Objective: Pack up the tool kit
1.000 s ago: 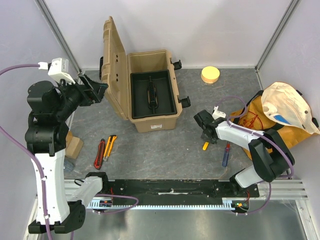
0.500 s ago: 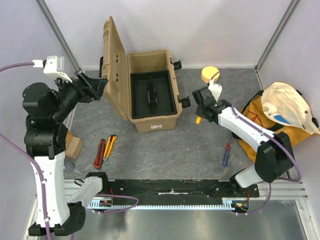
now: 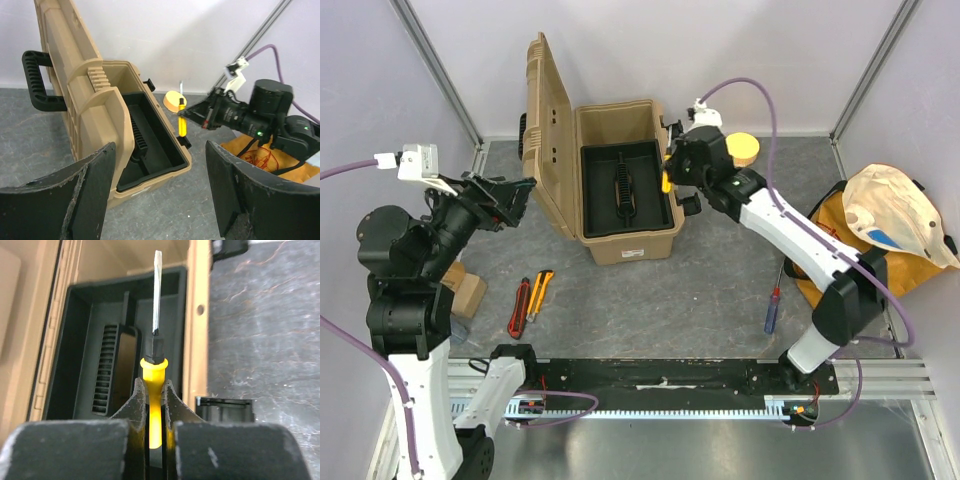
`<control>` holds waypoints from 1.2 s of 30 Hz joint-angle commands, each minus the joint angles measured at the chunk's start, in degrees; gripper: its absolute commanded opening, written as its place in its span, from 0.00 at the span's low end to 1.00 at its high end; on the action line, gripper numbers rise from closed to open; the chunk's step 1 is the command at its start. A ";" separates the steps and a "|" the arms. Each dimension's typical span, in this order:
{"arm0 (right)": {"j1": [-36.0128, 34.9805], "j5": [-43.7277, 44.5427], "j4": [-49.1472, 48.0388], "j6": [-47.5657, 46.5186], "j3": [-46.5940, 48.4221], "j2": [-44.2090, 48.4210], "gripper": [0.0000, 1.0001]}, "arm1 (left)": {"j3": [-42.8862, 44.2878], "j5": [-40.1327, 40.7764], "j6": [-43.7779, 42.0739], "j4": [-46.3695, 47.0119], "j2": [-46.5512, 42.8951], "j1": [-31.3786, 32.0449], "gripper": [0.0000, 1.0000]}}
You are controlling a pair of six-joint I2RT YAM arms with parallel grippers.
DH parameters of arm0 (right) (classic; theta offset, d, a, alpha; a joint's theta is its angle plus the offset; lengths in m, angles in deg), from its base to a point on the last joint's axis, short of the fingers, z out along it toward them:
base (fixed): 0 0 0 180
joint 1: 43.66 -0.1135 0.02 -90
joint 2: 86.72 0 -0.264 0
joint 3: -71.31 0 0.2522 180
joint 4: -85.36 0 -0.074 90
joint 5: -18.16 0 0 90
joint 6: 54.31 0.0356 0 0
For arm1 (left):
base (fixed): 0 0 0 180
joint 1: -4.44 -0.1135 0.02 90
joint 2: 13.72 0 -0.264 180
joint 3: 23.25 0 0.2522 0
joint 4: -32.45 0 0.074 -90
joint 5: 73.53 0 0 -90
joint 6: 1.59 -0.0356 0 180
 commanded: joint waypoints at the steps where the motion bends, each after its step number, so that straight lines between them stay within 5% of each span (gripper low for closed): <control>1: -3.70 -4.38 0.10 -5.57 4.02 -5.27 0.00 | -1.85 -1.50 2.36 2.01 -0.98 0.09 0.78; 16: -8.02 4.85 5.81 -3.99 9.83 -17.76 0.07 | -1.32 1.31 -1.07 -0.80 -1.95 0.09 0.78; 21: -8.02 4.68 6.87 -3.91 11.24 -18.73 0.26 | -1.15 1.84 -1.86 -1.24 -1.95 0.10 0.78; 28: -8.02 6.61 9.51 -3.11 14.05 -16.19 0.46 | -0.88 1.84 -2.12 -1.50 -2.04 0.18 0.78; 36: -7.14 14.94 11.71 -3.99 9.67 -6.01 0.47 | -0.71 0.70 -2.65 -1.85 -2.30 0.10 0.78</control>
